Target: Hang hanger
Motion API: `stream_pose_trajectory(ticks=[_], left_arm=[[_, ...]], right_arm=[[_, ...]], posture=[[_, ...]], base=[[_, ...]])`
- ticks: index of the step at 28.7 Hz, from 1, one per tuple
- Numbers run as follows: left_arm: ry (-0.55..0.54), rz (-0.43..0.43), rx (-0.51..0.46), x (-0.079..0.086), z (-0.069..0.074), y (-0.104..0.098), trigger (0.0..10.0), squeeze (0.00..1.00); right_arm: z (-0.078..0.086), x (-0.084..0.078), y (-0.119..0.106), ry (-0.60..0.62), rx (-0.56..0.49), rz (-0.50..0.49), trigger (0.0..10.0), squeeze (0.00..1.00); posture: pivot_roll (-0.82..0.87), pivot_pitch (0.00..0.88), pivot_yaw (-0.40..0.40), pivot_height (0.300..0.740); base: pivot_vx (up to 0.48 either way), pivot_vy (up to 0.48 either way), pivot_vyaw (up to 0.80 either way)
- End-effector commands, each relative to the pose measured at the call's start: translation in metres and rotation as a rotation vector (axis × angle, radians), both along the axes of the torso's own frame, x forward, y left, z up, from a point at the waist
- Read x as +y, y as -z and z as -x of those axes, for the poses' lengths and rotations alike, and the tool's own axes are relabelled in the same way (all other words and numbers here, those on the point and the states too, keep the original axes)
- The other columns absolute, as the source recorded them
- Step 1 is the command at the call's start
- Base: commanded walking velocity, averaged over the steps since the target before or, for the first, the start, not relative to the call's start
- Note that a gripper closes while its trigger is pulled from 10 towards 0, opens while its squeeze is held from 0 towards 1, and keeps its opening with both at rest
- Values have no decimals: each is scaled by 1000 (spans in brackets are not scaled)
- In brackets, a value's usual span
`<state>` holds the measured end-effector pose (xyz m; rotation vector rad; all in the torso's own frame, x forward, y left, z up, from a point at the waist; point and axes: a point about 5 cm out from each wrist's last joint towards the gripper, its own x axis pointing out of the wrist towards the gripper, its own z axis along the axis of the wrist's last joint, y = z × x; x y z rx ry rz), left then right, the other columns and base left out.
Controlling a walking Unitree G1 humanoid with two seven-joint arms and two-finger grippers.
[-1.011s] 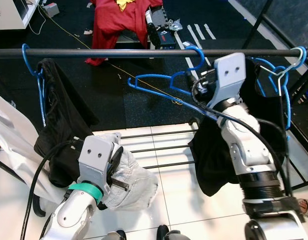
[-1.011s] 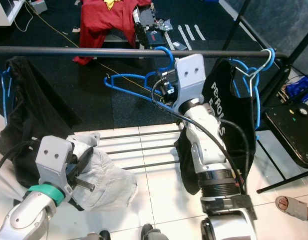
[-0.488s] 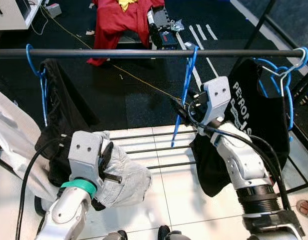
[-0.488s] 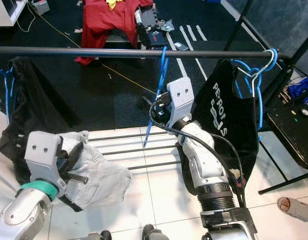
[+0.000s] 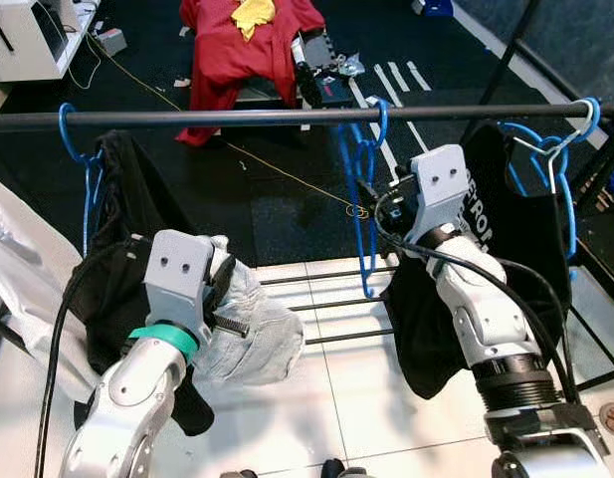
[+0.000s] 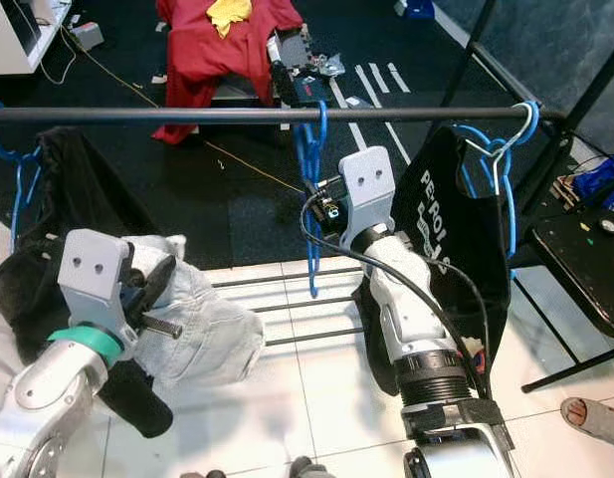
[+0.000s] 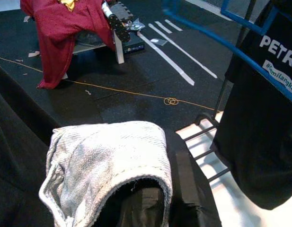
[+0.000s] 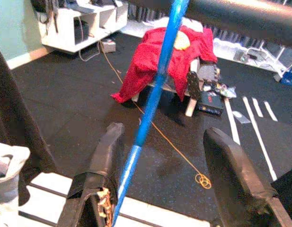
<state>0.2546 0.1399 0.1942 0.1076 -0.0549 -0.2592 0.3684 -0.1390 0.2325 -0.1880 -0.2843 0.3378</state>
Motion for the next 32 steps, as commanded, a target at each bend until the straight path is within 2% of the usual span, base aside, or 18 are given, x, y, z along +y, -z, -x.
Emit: stream_pose_trajectory(ticks=[1, 3, 4, 10, 11, 13, 14, 15, 18, 32], left_arm=[[23, 9, -8, -2, 0, -1, 10000, 0], [26, 9, -6, -3, -1, -1, 10000, 0], [29, 9, -4, -3, -1, -1, 10000, 0], [29, 7, -3, -3, -1, 0, 10000, 0], [24, 5, -3, -2, -1, 0, 10000, 0], [16, 4, -3, -1, -1, 0, 10000, 0], [7, 4, -3, 0, 0, 0, 10000, 0], [2, 5, -4, 0, 0, 0, 10000, 0], [-7, 9, -5, 1, 1, 0, 10000, 0], [-27, 20, 1, -1, 6, 1, 10000, 0]], right_arm=[[-3, -4, 2, 26, 8, -8, 10000, 0], [-6, -5, 3, 31, 14, -19, 10000, 0], [-10, -4, 3, 20, 26, -37, 8863, 0], [-17, -1, 5, -7, 53, -62, 8588, 0], [-20, 2, 8, -21, 74, -69, 7882, 0], [-23, 4, 10, -41, 95, -75, 7882, 0], [-25, 7, 12, -69, 117, -86, 9647, 0], [-26, 10, 14, -93, 134, -97, 10000, 0], [-28, 14, 16, -138, 152, -82, 10000, 0], [-36, 23, 7, -179, 133, -23, 10000, 0]], posture=[[-50, 85, 53, 740], [-48, 87, 58, 740], [-46, 88, 59, 740], [-35, 90, 57, 740], [-26, 91, 53, 740], [-15, 93, 47, 740], [-9, 94, 45, 740], [-9, 94, 45, 740], [3, 99, 38, 740], [22, 108, 25, 740]], base=[[0, 0, 0], [0, 0, 0], [0, 0, 0], [0, 0, 0], [0, 0, 0], [0, 0, 0], [0, 0, 0], [0, 0, 0], [0, 0, 0], [0, 0, 0]])
